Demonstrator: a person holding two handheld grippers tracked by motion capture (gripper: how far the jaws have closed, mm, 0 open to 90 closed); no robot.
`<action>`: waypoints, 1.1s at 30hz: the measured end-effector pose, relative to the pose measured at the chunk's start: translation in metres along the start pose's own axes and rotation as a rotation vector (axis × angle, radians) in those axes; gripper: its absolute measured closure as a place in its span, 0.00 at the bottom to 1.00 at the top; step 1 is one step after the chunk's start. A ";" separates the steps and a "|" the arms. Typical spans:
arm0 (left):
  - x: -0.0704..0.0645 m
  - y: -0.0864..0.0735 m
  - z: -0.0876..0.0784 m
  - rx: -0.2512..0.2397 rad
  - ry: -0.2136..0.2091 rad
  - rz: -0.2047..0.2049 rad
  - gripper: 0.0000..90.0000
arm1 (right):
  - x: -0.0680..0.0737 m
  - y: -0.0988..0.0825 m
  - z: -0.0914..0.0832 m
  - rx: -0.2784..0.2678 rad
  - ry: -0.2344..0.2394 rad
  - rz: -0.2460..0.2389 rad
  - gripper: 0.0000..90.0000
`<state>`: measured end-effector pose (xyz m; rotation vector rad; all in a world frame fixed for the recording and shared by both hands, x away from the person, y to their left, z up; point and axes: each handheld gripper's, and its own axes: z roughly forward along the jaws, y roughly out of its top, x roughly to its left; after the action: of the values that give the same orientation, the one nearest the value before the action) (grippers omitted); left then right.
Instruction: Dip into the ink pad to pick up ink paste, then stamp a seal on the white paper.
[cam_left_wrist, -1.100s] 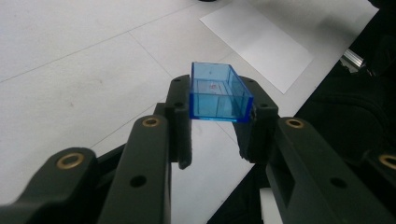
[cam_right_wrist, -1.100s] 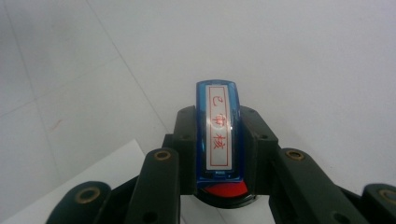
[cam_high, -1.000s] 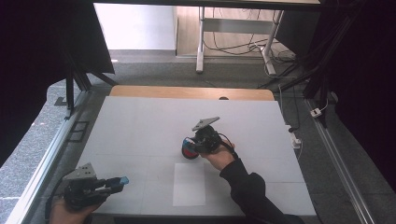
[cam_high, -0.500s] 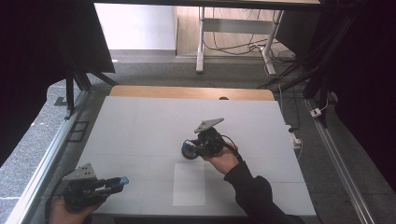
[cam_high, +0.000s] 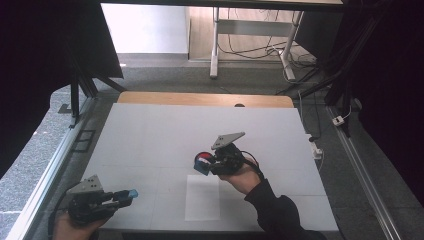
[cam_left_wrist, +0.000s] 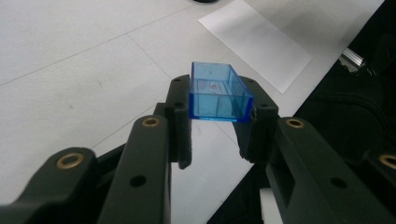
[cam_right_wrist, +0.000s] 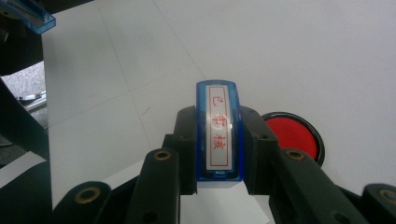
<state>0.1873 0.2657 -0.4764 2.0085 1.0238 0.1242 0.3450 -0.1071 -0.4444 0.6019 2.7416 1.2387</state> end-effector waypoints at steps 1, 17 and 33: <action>0.000 0.000 0.000 0.002 0.001 0.002 0.76 | 0.002 -0.001 -0.001 -0.001 -0.001 0.001 0.78; 0.000 0.000 0.000 0.002 -0.002 0.005 0.76 | 0.023 -0.012 -0.006 0.018 0.034 -0.034 0.78; 0.000 0.000 0.000 0.001 -0.004 0.005 0.76 | 0.032 -0.028 -0.004 0.055 0.035 -0.060 0.78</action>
<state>0.1877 0.2654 -0.4764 2.0114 1.0166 0.1229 0.3063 -0.1144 -0.4597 0.5040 2.8088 1.1756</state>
